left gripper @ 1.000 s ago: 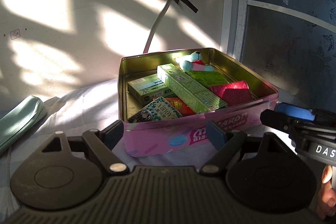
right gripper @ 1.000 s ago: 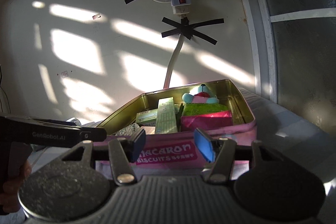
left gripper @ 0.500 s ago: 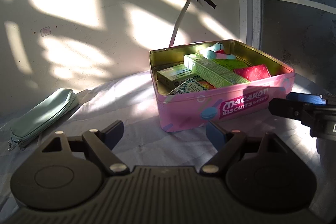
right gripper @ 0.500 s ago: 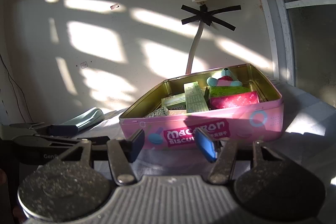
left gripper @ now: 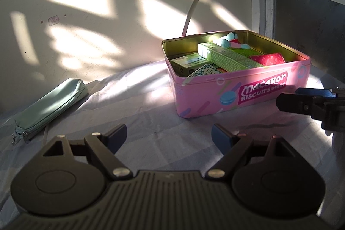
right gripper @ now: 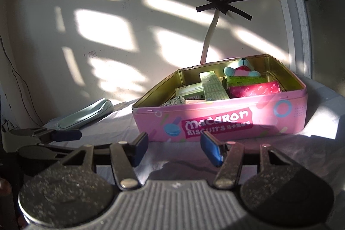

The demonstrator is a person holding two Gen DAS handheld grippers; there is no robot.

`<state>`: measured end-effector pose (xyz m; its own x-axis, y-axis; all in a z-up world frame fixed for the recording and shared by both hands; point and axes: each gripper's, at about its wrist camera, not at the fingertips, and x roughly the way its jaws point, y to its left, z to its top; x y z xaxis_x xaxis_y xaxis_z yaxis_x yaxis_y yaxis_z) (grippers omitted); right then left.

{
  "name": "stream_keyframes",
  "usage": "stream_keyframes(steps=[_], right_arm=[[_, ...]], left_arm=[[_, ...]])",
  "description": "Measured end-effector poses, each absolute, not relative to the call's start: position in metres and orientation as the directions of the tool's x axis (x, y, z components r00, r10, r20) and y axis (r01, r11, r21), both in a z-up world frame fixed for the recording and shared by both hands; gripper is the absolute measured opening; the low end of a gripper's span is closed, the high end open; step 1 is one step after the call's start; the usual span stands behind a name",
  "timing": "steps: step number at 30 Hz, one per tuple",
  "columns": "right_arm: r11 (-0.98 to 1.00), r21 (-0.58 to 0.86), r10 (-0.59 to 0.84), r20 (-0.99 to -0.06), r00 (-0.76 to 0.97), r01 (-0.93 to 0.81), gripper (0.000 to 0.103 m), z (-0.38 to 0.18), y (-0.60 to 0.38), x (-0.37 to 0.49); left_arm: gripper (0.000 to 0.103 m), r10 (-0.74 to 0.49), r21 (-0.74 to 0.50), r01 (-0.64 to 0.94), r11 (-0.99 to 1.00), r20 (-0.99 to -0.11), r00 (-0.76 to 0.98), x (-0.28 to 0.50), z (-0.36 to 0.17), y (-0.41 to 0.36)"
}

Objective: Organize objects

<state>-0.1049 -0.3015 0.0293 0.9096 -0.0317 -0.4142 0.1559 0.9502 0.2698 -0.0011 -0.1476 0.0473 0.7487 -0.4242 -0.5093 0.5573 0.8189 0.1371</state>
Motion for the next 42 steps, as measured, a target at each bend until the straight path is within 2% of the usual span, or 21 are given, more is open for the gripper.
stream_keyframes(steps=[28, 42], right_arm=[[0.963, 0.244, 0.016, -0.473, 0.881, 0.114, 0.056, 0.020, -0.275, -0.075], [0.977, 0.211, 0.119, -0.500, 0.858, -0.013, 0.056, 0.016, -0.233, -0.042]], left_arm=[[0.087, -0.386, 0.129, 0.521, 0.844, -0.530, 0.755, 0.026, 0.032, -0.120], [0.087, -0.302, 0.111, 0.421, 0.900, -0.538, 0.787, 0.053, 0.029, -0.071]])
